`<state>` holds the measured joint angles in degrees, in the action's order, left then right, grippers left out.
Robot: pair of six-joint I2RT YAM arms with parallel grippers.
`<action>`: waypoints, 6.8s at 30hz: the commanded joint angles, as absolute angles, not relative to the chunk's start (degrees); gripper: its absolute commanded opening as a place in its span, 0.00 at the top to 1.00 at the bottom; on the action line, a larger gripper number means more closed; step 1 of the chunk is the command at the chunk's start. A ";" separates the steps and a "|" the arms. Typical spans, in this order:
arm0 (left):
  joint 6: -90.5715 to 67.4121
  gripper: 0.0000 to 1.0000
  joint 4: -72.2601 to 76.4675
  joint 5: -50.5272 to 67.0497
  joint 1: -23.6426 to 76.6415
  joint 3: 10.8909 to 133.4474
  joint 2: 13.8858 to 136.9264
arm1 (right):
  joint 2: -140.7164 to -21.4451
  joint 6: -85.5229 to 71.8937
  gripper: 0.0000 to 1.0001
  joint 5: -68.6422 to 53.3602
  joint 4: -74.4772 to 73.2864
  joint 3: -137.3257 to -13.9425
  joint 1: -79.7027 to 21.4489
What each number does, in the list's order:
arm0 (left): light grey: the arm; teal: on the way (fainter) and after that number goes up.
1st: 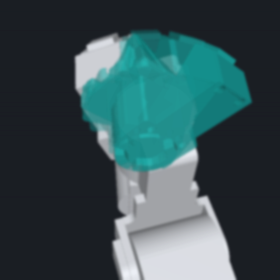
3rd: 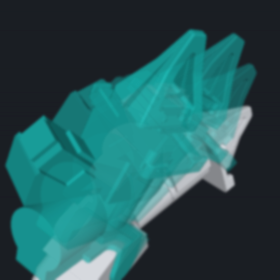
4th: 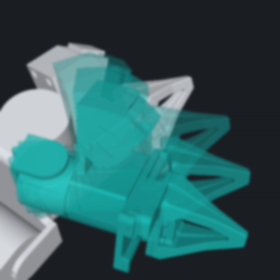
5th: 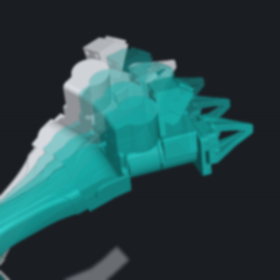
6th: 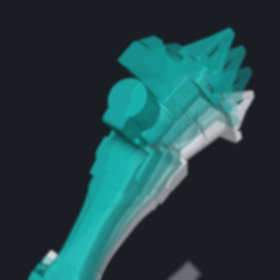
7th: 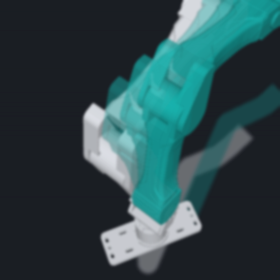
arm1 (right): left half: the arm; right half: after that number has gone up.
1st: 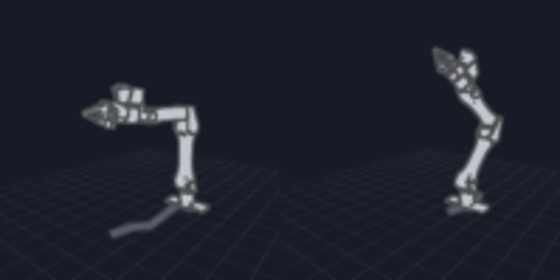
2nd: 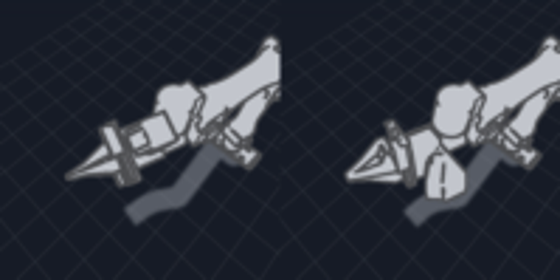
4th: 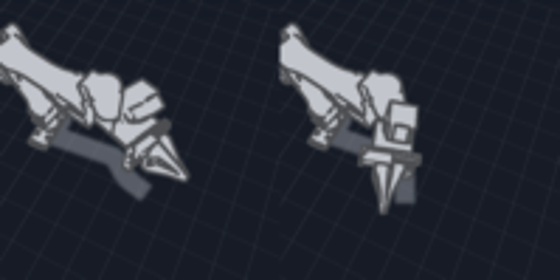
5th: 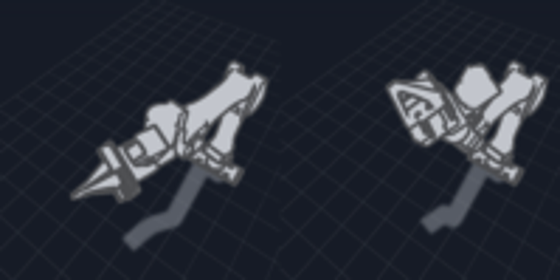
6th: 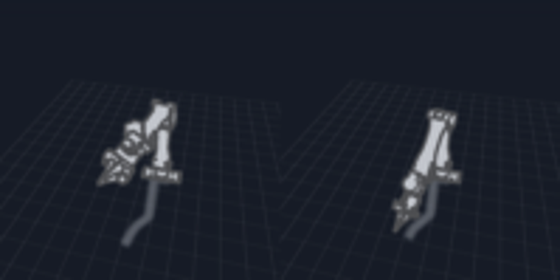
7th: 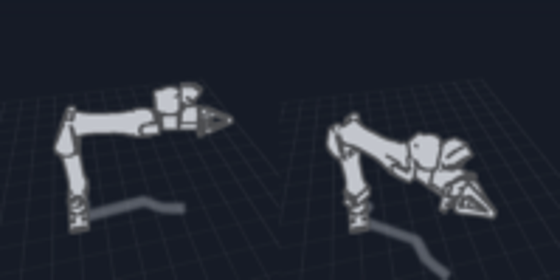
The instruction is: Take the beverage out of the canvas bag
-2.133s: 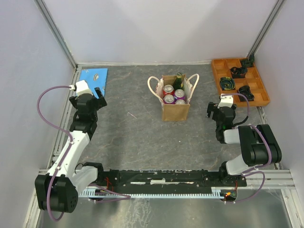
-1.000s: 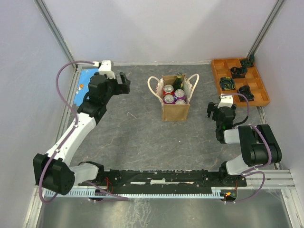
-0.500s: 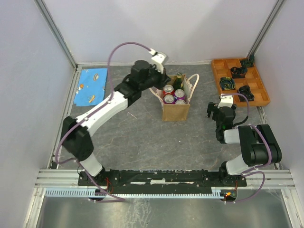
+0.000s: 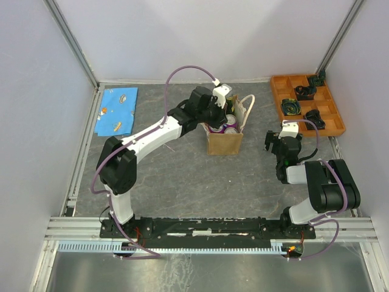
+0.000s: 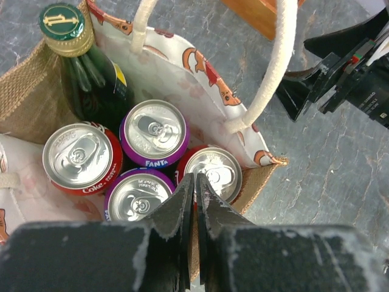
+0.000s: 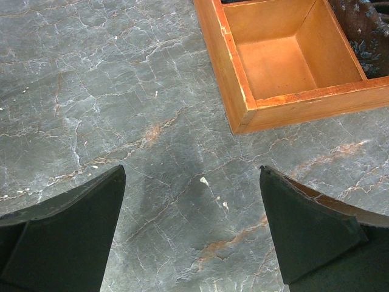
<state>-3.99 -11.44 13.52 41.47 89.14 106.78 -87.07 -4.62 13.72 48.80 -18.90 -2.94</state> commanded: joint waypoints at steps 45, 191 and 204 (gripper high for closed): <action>-1.61 0.03 -16.51 -5.57 46.06 86.14 108.37 | -86.50 -4.37 0.01 13.25 50.27 -20.48 -2.81; 4.48 0.25 -45.64 6.62 46.56 110.14 129.03 | -86.53 -4.51 0.01 13.36 50.36 -20.48 -2.81; 5.82 0.21 -48.66 9.10 46.52 107.93 130.00 | -86.56 -4.52 0.01 13.36 50.36 -20.48 -2.81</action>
<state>1.89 -35.00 7.77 46.57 111.33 125.99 -87.07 -4.64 13.72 48.80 -18.92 -2.94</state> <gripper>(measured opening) 0.812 0.991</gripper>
